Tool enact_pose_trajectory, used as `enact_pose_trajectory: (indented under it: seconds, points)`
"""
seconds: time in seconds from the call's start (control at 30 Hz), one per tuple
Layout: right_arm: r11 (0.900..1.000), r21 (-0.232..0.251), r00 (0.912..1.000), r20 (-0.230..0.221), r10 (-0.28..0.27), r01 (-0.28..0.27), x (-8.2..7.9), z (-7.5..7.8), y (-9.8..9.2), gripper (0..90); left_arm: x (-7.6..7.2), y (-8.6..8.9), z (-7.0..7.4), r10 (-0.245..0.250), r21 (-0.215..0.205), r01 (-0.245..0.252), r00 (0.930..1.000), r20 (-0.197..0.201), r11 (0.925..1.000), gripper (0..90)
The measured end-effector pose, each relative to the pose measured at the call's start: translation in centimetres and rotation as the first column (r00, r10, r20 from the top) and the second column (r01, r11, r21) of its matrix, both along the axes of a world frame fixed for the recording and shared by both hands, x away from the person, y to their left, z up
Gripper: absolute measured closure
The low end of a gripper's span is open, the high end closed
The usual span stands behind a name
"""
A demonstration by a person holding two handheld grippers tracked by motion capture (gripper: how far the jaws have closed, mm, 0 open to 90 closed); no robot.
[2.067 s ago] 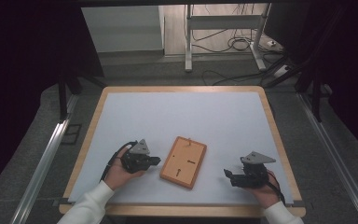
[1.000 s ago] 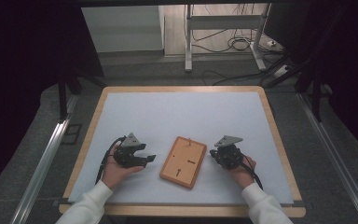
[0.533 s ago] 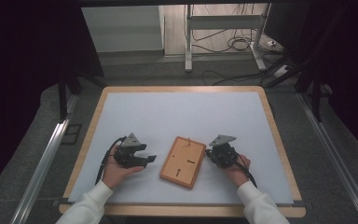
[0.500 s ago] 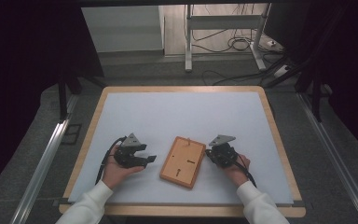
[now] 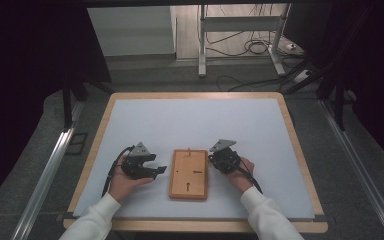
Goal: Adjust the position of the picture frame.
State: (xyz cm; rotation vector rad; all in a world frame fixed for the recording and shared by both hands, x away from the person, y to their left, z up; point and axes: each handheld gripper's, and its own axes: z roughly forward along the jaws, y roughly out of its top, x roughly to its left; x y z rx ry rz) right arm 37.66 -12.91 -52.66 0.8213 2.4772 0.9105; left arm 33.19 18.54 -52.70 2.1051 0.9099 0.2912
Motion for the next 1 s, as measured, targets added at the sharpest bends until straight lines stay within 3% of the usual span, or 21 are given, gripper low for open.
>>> enact_pose_trajectory:
  seconds: [0.07, 0.3, 0.53, 0.77, 0.9, 1.0]
  points:
    - [1.0, 0.028, 1.0, -0.009, 0.003, -0.002, 0.1, 0.1, -0.3, 89.9, 0.0, 0.0, 0.0, 0.0, 0.001, 0.0, 1.0, 0.001, 1.0, 33.1]
    - [0.999, 0.045, 0.9996, 0.027, -0.008, 0.006, -1.1, 1.4, -2.6, 89.9, 0.1, 0.1, -0.2, 0.002, 0.007, -0.002, 1.0, 0.005, 1.0, 33.1]
    - [0.994, 0.109, 0.9992, 0.031, -0.025, 0.021, -3.6, 2.5, -7.8, 89.9, 0.0, -0.1, -0.3, -0.011, 0.032, 0.01, 0.9995, 0.028, 0.9994, 33.1]
    - [0.986, 0.15, 0.9969, -0.007, -0.078, 0.078, -5.9, 1.7, -13.1, 88.6, 0.2, -0.4, -0.5, -0.012, 0.037, 0.011, 0.9995, 0.028, 0.9993, 33.2]
    - [0.983, 0.167, 0.9965, -0.025, -0.08, 0.083, -6.3, 1.4, -14.2, 75.3, 0.2, -0.5, -0.7, -0.014, 0.049, 0.013, 0.9997, 0.021, 0.9987, 33.2]
    - [0.979, 0.182, 0.9961, -0.01, -0.088, 0.089, -6.4, 1.4, -13.9, 50.6, 0.1, -0.5, -0.7, -0.018, 0.053, 0.016, 0.9996, 0.021, 0.9985, 33.1]
